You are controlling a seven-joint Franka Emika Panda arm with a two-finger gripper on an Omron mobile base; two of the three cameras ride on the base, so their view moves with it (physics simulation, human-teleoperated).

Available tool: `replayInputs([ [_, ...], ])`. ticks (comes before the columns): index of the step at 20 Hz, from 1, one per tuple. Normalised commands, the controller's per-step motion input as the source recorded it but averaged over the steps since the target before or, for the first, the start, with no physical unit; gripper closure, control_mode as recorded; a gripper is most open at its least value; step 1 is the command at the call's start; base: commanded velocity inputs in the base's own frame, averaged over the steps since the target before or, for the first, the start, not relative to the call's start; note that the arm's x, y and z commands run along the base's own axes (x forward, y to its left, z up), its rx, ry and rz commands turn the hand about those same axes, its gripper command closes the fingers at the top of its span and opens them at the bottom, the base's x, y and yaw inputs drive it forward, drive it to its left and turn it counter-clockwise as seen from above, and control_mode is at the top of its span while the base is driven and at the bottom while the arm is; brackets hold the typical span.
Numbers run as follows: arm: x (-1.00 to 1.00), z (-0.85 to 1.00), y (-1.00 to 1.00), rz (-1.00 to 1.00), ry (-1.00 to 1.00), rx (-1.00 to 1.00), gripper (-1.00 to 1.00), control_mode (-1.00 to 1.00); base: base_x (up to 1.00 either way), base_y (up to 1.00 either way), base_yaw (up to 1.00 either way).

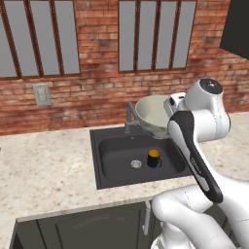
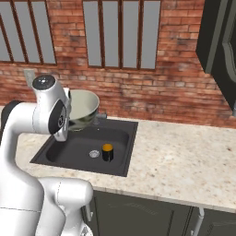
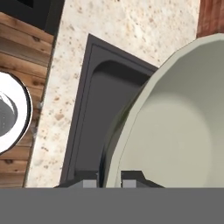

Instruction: Pick the mug and place it in the sink. Pick the bowl and place it in the open cabinet and then close the cabinet.

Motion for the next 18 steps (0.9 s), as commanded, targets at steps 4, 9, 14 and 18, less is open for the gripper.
replayInputs([
  [4,-0.20,0.08,0.00,0.00,-0.05,0.00,1.00,-1.00,0.00,0.00,0.00],
  [9,-0.05,0.02,0.00,0.00,-0.01,0.00,1.00,1.00,-0.21,0.00,0.00],
  [14,0.00,0.00,0.00,0.00,0.00,0.00,1.00,1.00,-0.53,0.00,0.00],
  [18,0.00,0.00,0.00,0.00,0.00,0.00,1.00,1.00,-0.85,0.00,0.00],
])
